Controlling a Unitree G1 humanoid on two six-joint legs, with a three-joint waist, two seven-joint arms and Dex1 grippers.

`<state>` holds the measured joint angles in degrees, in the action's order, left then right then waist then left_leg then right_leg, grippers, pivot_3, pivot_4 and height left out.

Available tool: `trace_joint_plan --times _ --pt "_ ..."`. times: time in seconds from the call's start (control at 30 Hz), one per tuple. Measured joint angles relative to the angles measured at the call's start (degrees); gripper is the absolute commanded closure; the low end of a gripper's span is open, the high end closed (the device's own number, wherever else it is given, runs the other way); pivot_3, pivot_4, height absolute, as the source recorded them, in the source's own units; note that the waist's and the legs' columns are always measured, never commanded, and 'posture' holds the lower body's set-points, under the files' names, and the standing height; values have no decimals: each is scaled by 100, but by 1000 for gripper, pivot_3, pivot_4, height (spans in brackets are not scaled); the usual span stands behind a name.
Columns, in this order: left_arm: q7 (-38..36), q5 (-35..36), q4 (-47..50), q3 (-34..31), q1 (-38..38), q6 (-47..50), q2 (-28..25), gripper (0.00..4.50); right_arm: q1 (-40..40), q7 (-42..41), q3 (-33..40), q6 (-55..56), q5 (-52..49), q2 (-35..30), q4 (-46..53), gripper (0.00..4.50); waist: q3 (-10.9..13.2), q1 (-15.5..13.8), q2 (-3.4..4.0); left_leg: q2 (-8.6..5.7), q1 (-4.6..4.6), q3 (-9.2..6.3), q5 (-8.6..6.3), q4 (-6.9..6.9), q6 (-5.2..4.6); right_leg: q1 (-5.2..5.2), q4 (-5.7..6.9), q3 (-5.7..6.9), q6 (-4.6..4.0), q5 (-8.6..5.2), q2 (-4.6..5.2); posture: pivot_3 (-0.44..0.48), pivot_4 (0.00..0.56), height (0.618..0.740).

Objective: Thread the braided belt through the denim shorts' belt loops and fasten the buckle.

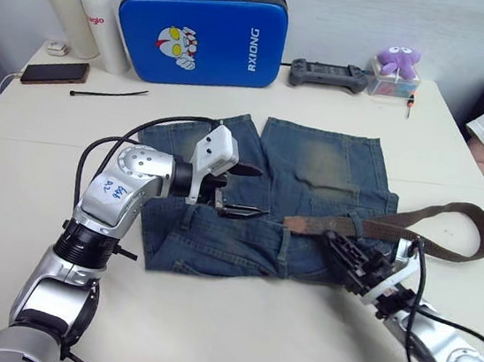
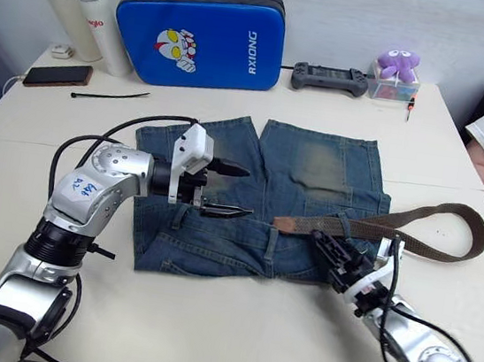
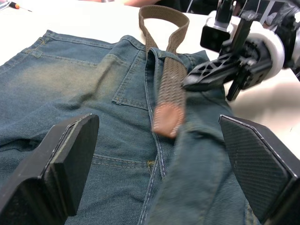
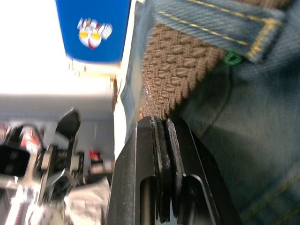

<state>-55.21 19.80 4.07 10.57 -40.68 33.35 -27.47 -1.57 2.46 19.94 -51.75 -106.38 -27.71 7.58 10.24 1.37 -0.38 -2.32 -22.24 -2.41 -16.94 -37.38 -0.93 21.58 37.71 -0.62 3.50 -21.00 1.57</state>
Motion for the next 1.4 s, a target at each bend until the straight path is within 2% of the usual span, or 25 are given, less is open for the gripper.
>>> trace_joint_plan --times 0.1,0.23,0.4,0.73,0.97,1.17,1.3,1.4 --pt "-7 -10 3 14 15 -9 -26 0 222 -275 78 -122 74 -222 -600 4378 1 6 -1 1 0 1 0 -1 0 0 0 0 0 0 -1 0 150 739" --pt "15 -16 103 24 141 -8 -55 0 832 -453 437 190 143 -108 -1505 4378 1 -1 -1 1 -1 2 0 -4 -1 0 3 0 0 0 -1 0 150 739" --pt "29 -15 208 22 213 4 -89 0 653 -949 458 -274 322 -225 -1385 4378 1 -96 -1 0 -9 2 -1 -5 -4 1 -1 2 0 0 2 0 150 739" --pt "-35 -26 206 66 212 -10 -182 0 294 -1082 278 -634 320 -119 -855 4378 1 -130 -1 1 -8 -1 -3 -4 -6 1 -2 2 0 0 1 0 150 739" --pt "-42 -67 203 66 212 -18 -191 0 256 -890 227 -555 441 -25 -690 4378 1 -120 -1 1 -6 -1 -2 -4 -5 1 -1 2 0 0 -1 0 150 739" --pt "-29 -82 203 66 212 -18 -179 0 274 -402 7 -283 477 450 -263 4378 1 -97 -1 2 -2 0 -1 -2 -3 1 2 1 0 0 -1 0 150 739" --pt "-21 -87 203 66 213 -18 -181 0 294 94 -290 -179 468 611 93 4378 1 -90 -1 3 -2 -1 -1 -2 -2 2 2 1 0 0 -2 0 150 739" --pt "9 -90 204 69 240 -18 -177 0 385 618 -849 -72 453 951 506 4378 1 -56 -1 3 -2 -2 1 1 1 6 2 2 0 0 -1 0 150 739"
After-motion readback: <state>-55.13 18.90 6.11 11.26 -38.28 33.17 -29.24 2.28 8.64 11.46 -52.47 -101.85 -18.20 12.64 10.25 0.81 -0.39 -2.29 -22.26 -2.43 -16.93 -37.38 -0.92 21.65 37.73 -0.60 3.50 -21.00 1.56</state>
